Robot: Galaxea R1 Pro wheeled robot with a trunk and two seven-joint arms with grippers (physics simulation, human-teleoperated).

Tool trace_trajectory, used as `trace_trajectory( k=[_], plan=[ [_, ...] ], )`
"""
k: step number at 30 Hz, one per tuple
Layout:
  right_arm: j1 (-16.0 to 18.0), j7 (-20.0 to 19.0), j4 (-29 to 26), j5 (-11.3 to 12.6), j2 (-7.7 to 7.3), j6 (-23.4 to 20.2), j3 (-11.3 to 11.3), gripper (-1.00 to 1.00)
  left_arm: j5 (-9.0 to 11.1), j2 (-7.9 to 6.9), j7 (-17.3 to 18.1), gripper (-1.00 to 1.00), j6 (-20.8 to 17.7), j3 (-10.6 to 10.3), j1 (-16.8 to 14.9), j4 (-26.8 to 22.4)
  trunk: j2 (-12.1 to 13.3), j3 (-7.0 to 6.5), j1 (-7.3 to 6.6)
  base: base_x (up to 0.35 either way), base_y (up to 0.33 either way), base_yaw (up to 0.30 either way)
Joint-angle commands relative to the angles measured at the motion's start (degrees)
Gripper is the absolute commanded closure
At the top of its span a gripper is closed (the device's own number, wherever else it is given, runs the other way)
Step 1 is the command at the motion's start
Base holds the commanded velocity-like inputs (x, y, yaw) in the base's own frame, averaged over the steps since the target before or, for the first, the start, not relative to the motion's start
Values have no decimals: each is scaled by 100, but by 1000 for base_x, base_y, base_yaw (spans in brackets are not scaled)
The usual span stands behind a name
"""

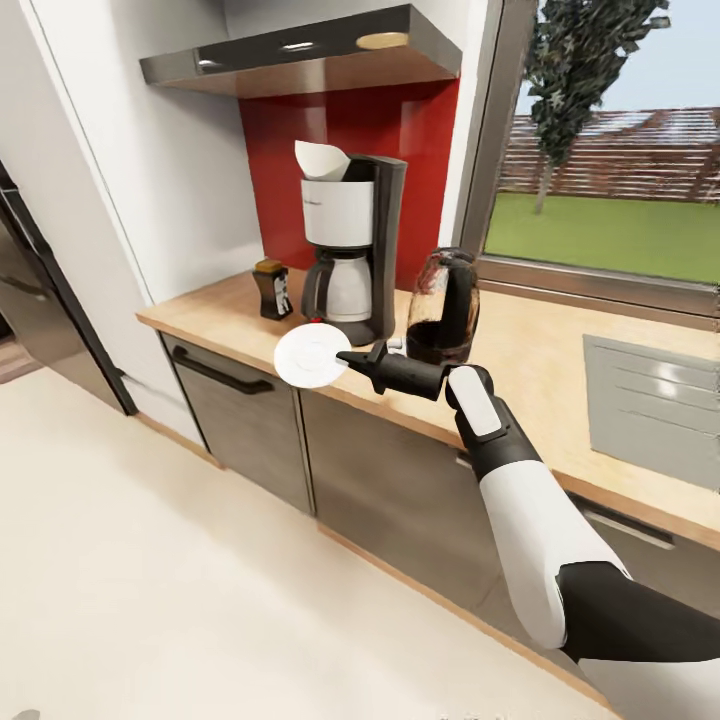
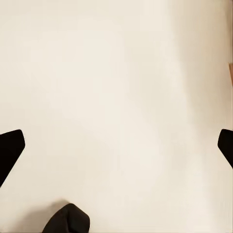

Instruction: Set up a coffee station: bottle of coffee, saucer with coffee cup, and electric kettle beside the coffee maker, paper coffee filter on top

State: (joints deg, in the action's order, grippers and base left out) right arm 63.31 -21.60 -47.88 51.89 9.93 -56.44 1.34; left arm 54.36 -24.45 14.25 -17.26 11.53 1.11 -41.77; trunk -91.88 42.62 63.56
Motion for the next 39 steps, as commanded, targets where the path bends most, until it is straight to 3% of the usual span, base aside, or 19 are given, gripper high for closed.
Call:
trace_trajectory(
  k=[1,23,39],
  plan=[
    [6,-55,8,-21,6,-25,16,100,49,1,8,-100,-50,16,4,-7,-3,4,0,0,228,-235],
    [6,-55,124,-21,6,-25,9,100,49,1,8,-100,-50,16,4,-7,-3,4,0,73,119,-193],
    [6,-55,129,-21,6,-25,10,100,49,1,8,-100,-50,16,4,-7,-3,4,0,80,278,-192]
  ],
)
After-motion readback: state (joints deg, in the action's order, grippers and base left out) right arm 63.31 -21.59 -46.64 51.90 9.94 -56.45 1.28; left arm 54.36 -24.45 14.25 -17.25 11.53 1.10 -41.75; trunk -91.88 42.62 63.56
